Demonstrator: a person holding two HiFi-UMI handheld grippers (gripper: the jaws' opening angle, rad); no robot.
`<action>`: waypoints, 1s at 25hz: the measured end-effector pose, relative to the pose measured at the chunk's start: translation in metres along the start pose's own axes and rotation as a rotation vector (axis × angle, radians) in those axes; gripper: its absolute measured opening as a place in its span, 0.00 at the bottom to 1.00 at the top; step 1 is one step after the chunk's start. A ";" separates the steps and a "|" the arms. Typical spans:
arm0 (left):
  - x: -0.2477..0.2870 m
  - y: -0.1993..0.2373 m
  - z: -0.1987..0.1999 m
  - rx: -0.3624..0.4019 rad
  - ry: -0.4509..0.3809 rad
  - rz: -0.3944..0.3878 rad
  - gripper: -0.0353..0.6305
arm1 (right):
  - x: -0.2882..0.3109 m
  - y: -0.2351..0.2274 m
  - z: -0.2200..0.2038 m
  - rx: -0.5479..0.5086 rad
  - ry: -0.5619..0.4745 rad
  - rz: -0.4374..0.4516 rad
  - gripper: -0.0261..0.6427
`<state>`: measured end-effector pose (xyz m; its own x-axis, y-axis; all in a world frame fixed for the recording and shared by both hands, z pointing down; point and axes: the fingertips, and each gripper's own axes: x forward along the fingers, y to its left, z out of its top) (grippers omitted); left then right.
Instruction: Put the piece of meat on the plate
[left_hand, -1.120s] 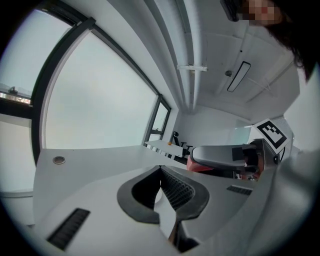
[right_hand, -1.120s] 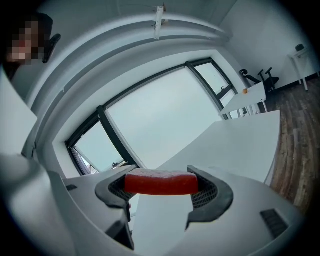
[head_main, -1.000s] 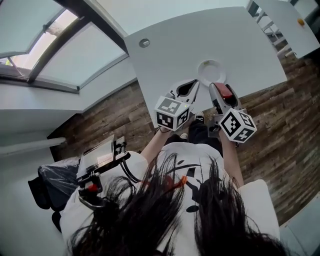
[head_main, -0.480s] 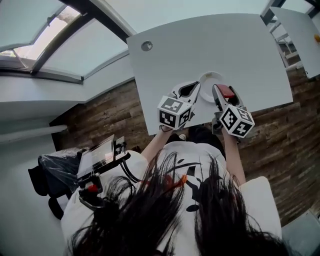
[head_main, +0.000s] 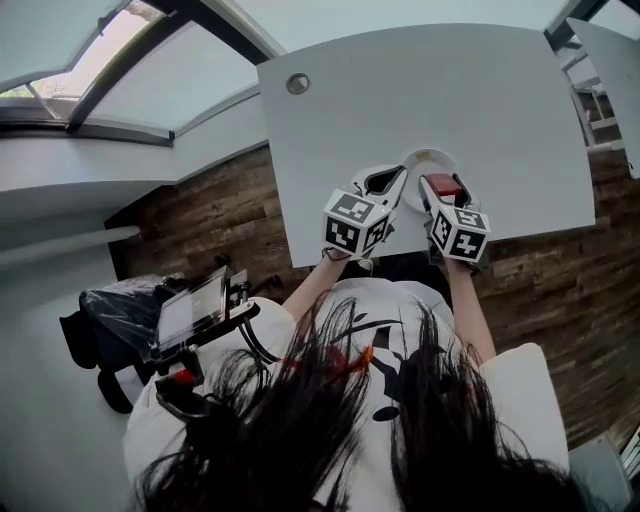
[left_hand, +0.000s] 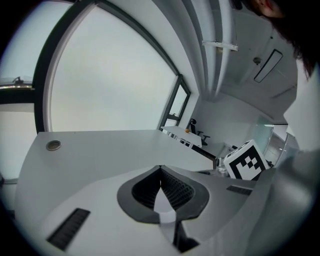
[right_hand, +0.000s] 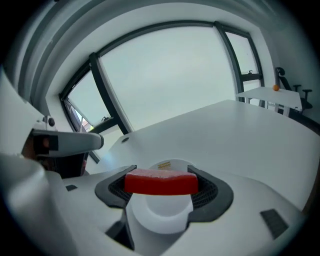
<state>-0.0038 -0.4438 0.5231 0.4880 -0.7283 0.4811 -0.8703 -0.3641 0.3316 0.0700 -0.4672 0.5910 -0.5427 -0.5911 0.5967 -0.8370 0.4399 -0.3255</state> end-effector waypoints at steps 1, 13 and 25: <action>0.001 0.000 0.000 -0.001 0.003 0.001 0.06 | 0.003 0.000 -0.004 -0.027 0.018 -0.003 0.53; 0.002 0.002 -0.005 -0.007 0.014 0.009 0.06 | 0.005 -0.002 -0.035 -0.119 0.107 -0.019 0.53; 0.003 -0.001 -0.004 0.005 0.011 -0.010 0.06 | -0.006 -0.006 -0.058 -0.175 0.146 -0.054 0.53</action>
<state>-0.0016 -0.4435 0.5271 0.4978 -0.7179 0.4867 -0.8655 -0.3746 0.3326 0.0819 -0.4269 0.6325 -0.4713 -0.5187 0.7133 -0.8326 0.5284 -0.1659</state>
